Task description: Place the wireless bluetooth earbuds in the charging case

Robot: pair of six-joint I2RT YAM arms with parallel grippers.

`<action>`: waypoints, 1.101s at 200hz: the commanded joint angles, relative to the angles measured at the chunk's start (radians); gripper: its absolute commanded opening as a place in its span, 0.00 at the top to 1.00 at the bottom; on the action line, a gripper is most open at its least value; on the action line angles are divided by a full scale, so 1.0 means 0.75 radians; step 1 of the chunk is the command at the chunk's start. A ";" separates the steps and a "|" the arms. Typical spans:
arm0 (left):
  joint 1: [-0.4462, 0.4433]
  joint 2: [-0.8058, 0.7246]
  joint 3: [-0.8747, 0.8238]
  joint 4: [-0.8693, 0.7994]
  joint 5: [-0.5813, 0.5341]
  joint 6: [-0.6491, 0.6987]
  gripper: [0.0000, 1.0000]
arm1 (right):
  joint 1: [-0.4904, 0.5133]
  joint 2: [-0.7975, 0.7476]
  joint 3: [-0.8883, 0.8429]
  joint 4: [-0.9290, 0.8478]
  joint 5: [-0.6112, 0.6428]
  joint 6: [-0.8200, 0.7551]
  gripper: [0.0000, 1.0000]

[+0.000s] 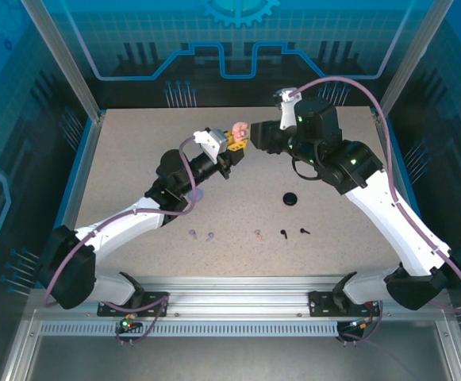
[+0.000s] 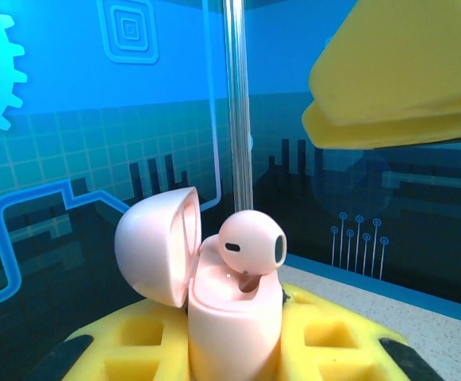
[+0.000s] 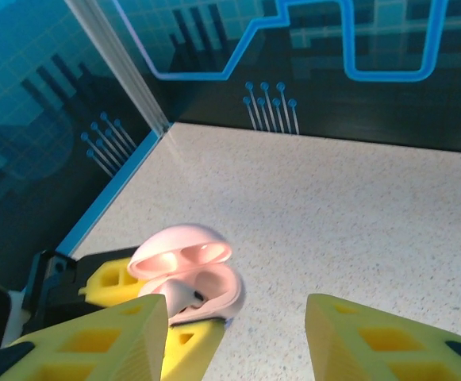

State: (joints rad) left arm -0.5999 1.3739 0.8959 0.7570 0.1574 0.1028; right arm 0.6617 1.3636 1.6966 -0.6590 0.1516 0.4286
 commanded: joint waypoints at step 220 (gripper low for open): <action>-0.006 -0.005 0.050 -0.011 0.066 -0.031 1.00 | 0.095 0.218 0.163 -0.138 0.043 -0.139 0.64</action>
State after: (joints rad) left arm -0.5995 1.3769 0.8963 0.7284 0.1810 0.1020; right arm 0.7143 1.5082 1.7939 -0.7444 0.1593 0.3511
